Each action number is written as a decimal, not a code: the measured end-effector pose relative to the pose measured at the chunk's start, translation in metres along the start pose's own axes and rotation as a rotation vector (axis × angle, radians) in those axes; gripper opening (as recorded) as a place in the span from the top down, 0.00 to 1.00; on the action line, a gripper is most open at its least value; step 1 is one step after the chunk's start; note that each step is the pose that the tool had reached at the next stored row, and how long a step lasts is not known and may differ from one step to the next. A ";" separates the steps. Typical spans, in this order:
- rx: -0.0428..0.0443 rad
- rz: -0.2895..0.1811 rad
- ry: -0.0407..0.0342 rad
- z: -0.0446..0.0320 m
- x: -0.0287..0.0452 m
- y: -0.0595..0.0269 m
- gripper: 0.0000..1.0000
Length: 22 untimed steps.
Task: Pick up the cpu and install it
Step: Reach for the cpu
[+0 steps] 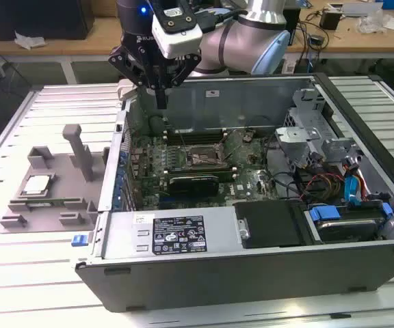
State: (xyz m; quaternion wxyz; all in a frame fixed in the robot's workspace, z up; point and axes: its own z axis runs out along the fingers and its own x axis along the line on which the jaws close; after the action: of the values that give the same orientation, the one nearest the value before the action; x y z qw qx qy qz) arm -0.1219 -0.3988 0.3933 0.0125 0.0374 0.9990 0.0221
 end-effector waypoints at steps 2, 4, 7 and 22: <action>0.0000 0.000 0.0000 0.0000 0.0000 0.0000 0.89; 0.0000 0.000 0.0000 0.0000 0.0000 0.0000 0.89; 0.0000 0.000 0.0000 0.0000 0.0000 0.0000 0.89; 0.0000 0.000 0.0000 -0.0002 0.0087 -0.0006 0.89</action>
State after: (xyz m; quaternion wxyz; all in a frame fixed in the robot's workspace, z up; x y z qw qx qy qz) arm -0.1306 -0.3988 0.3933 0.0125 0.0374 0.9990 0.0221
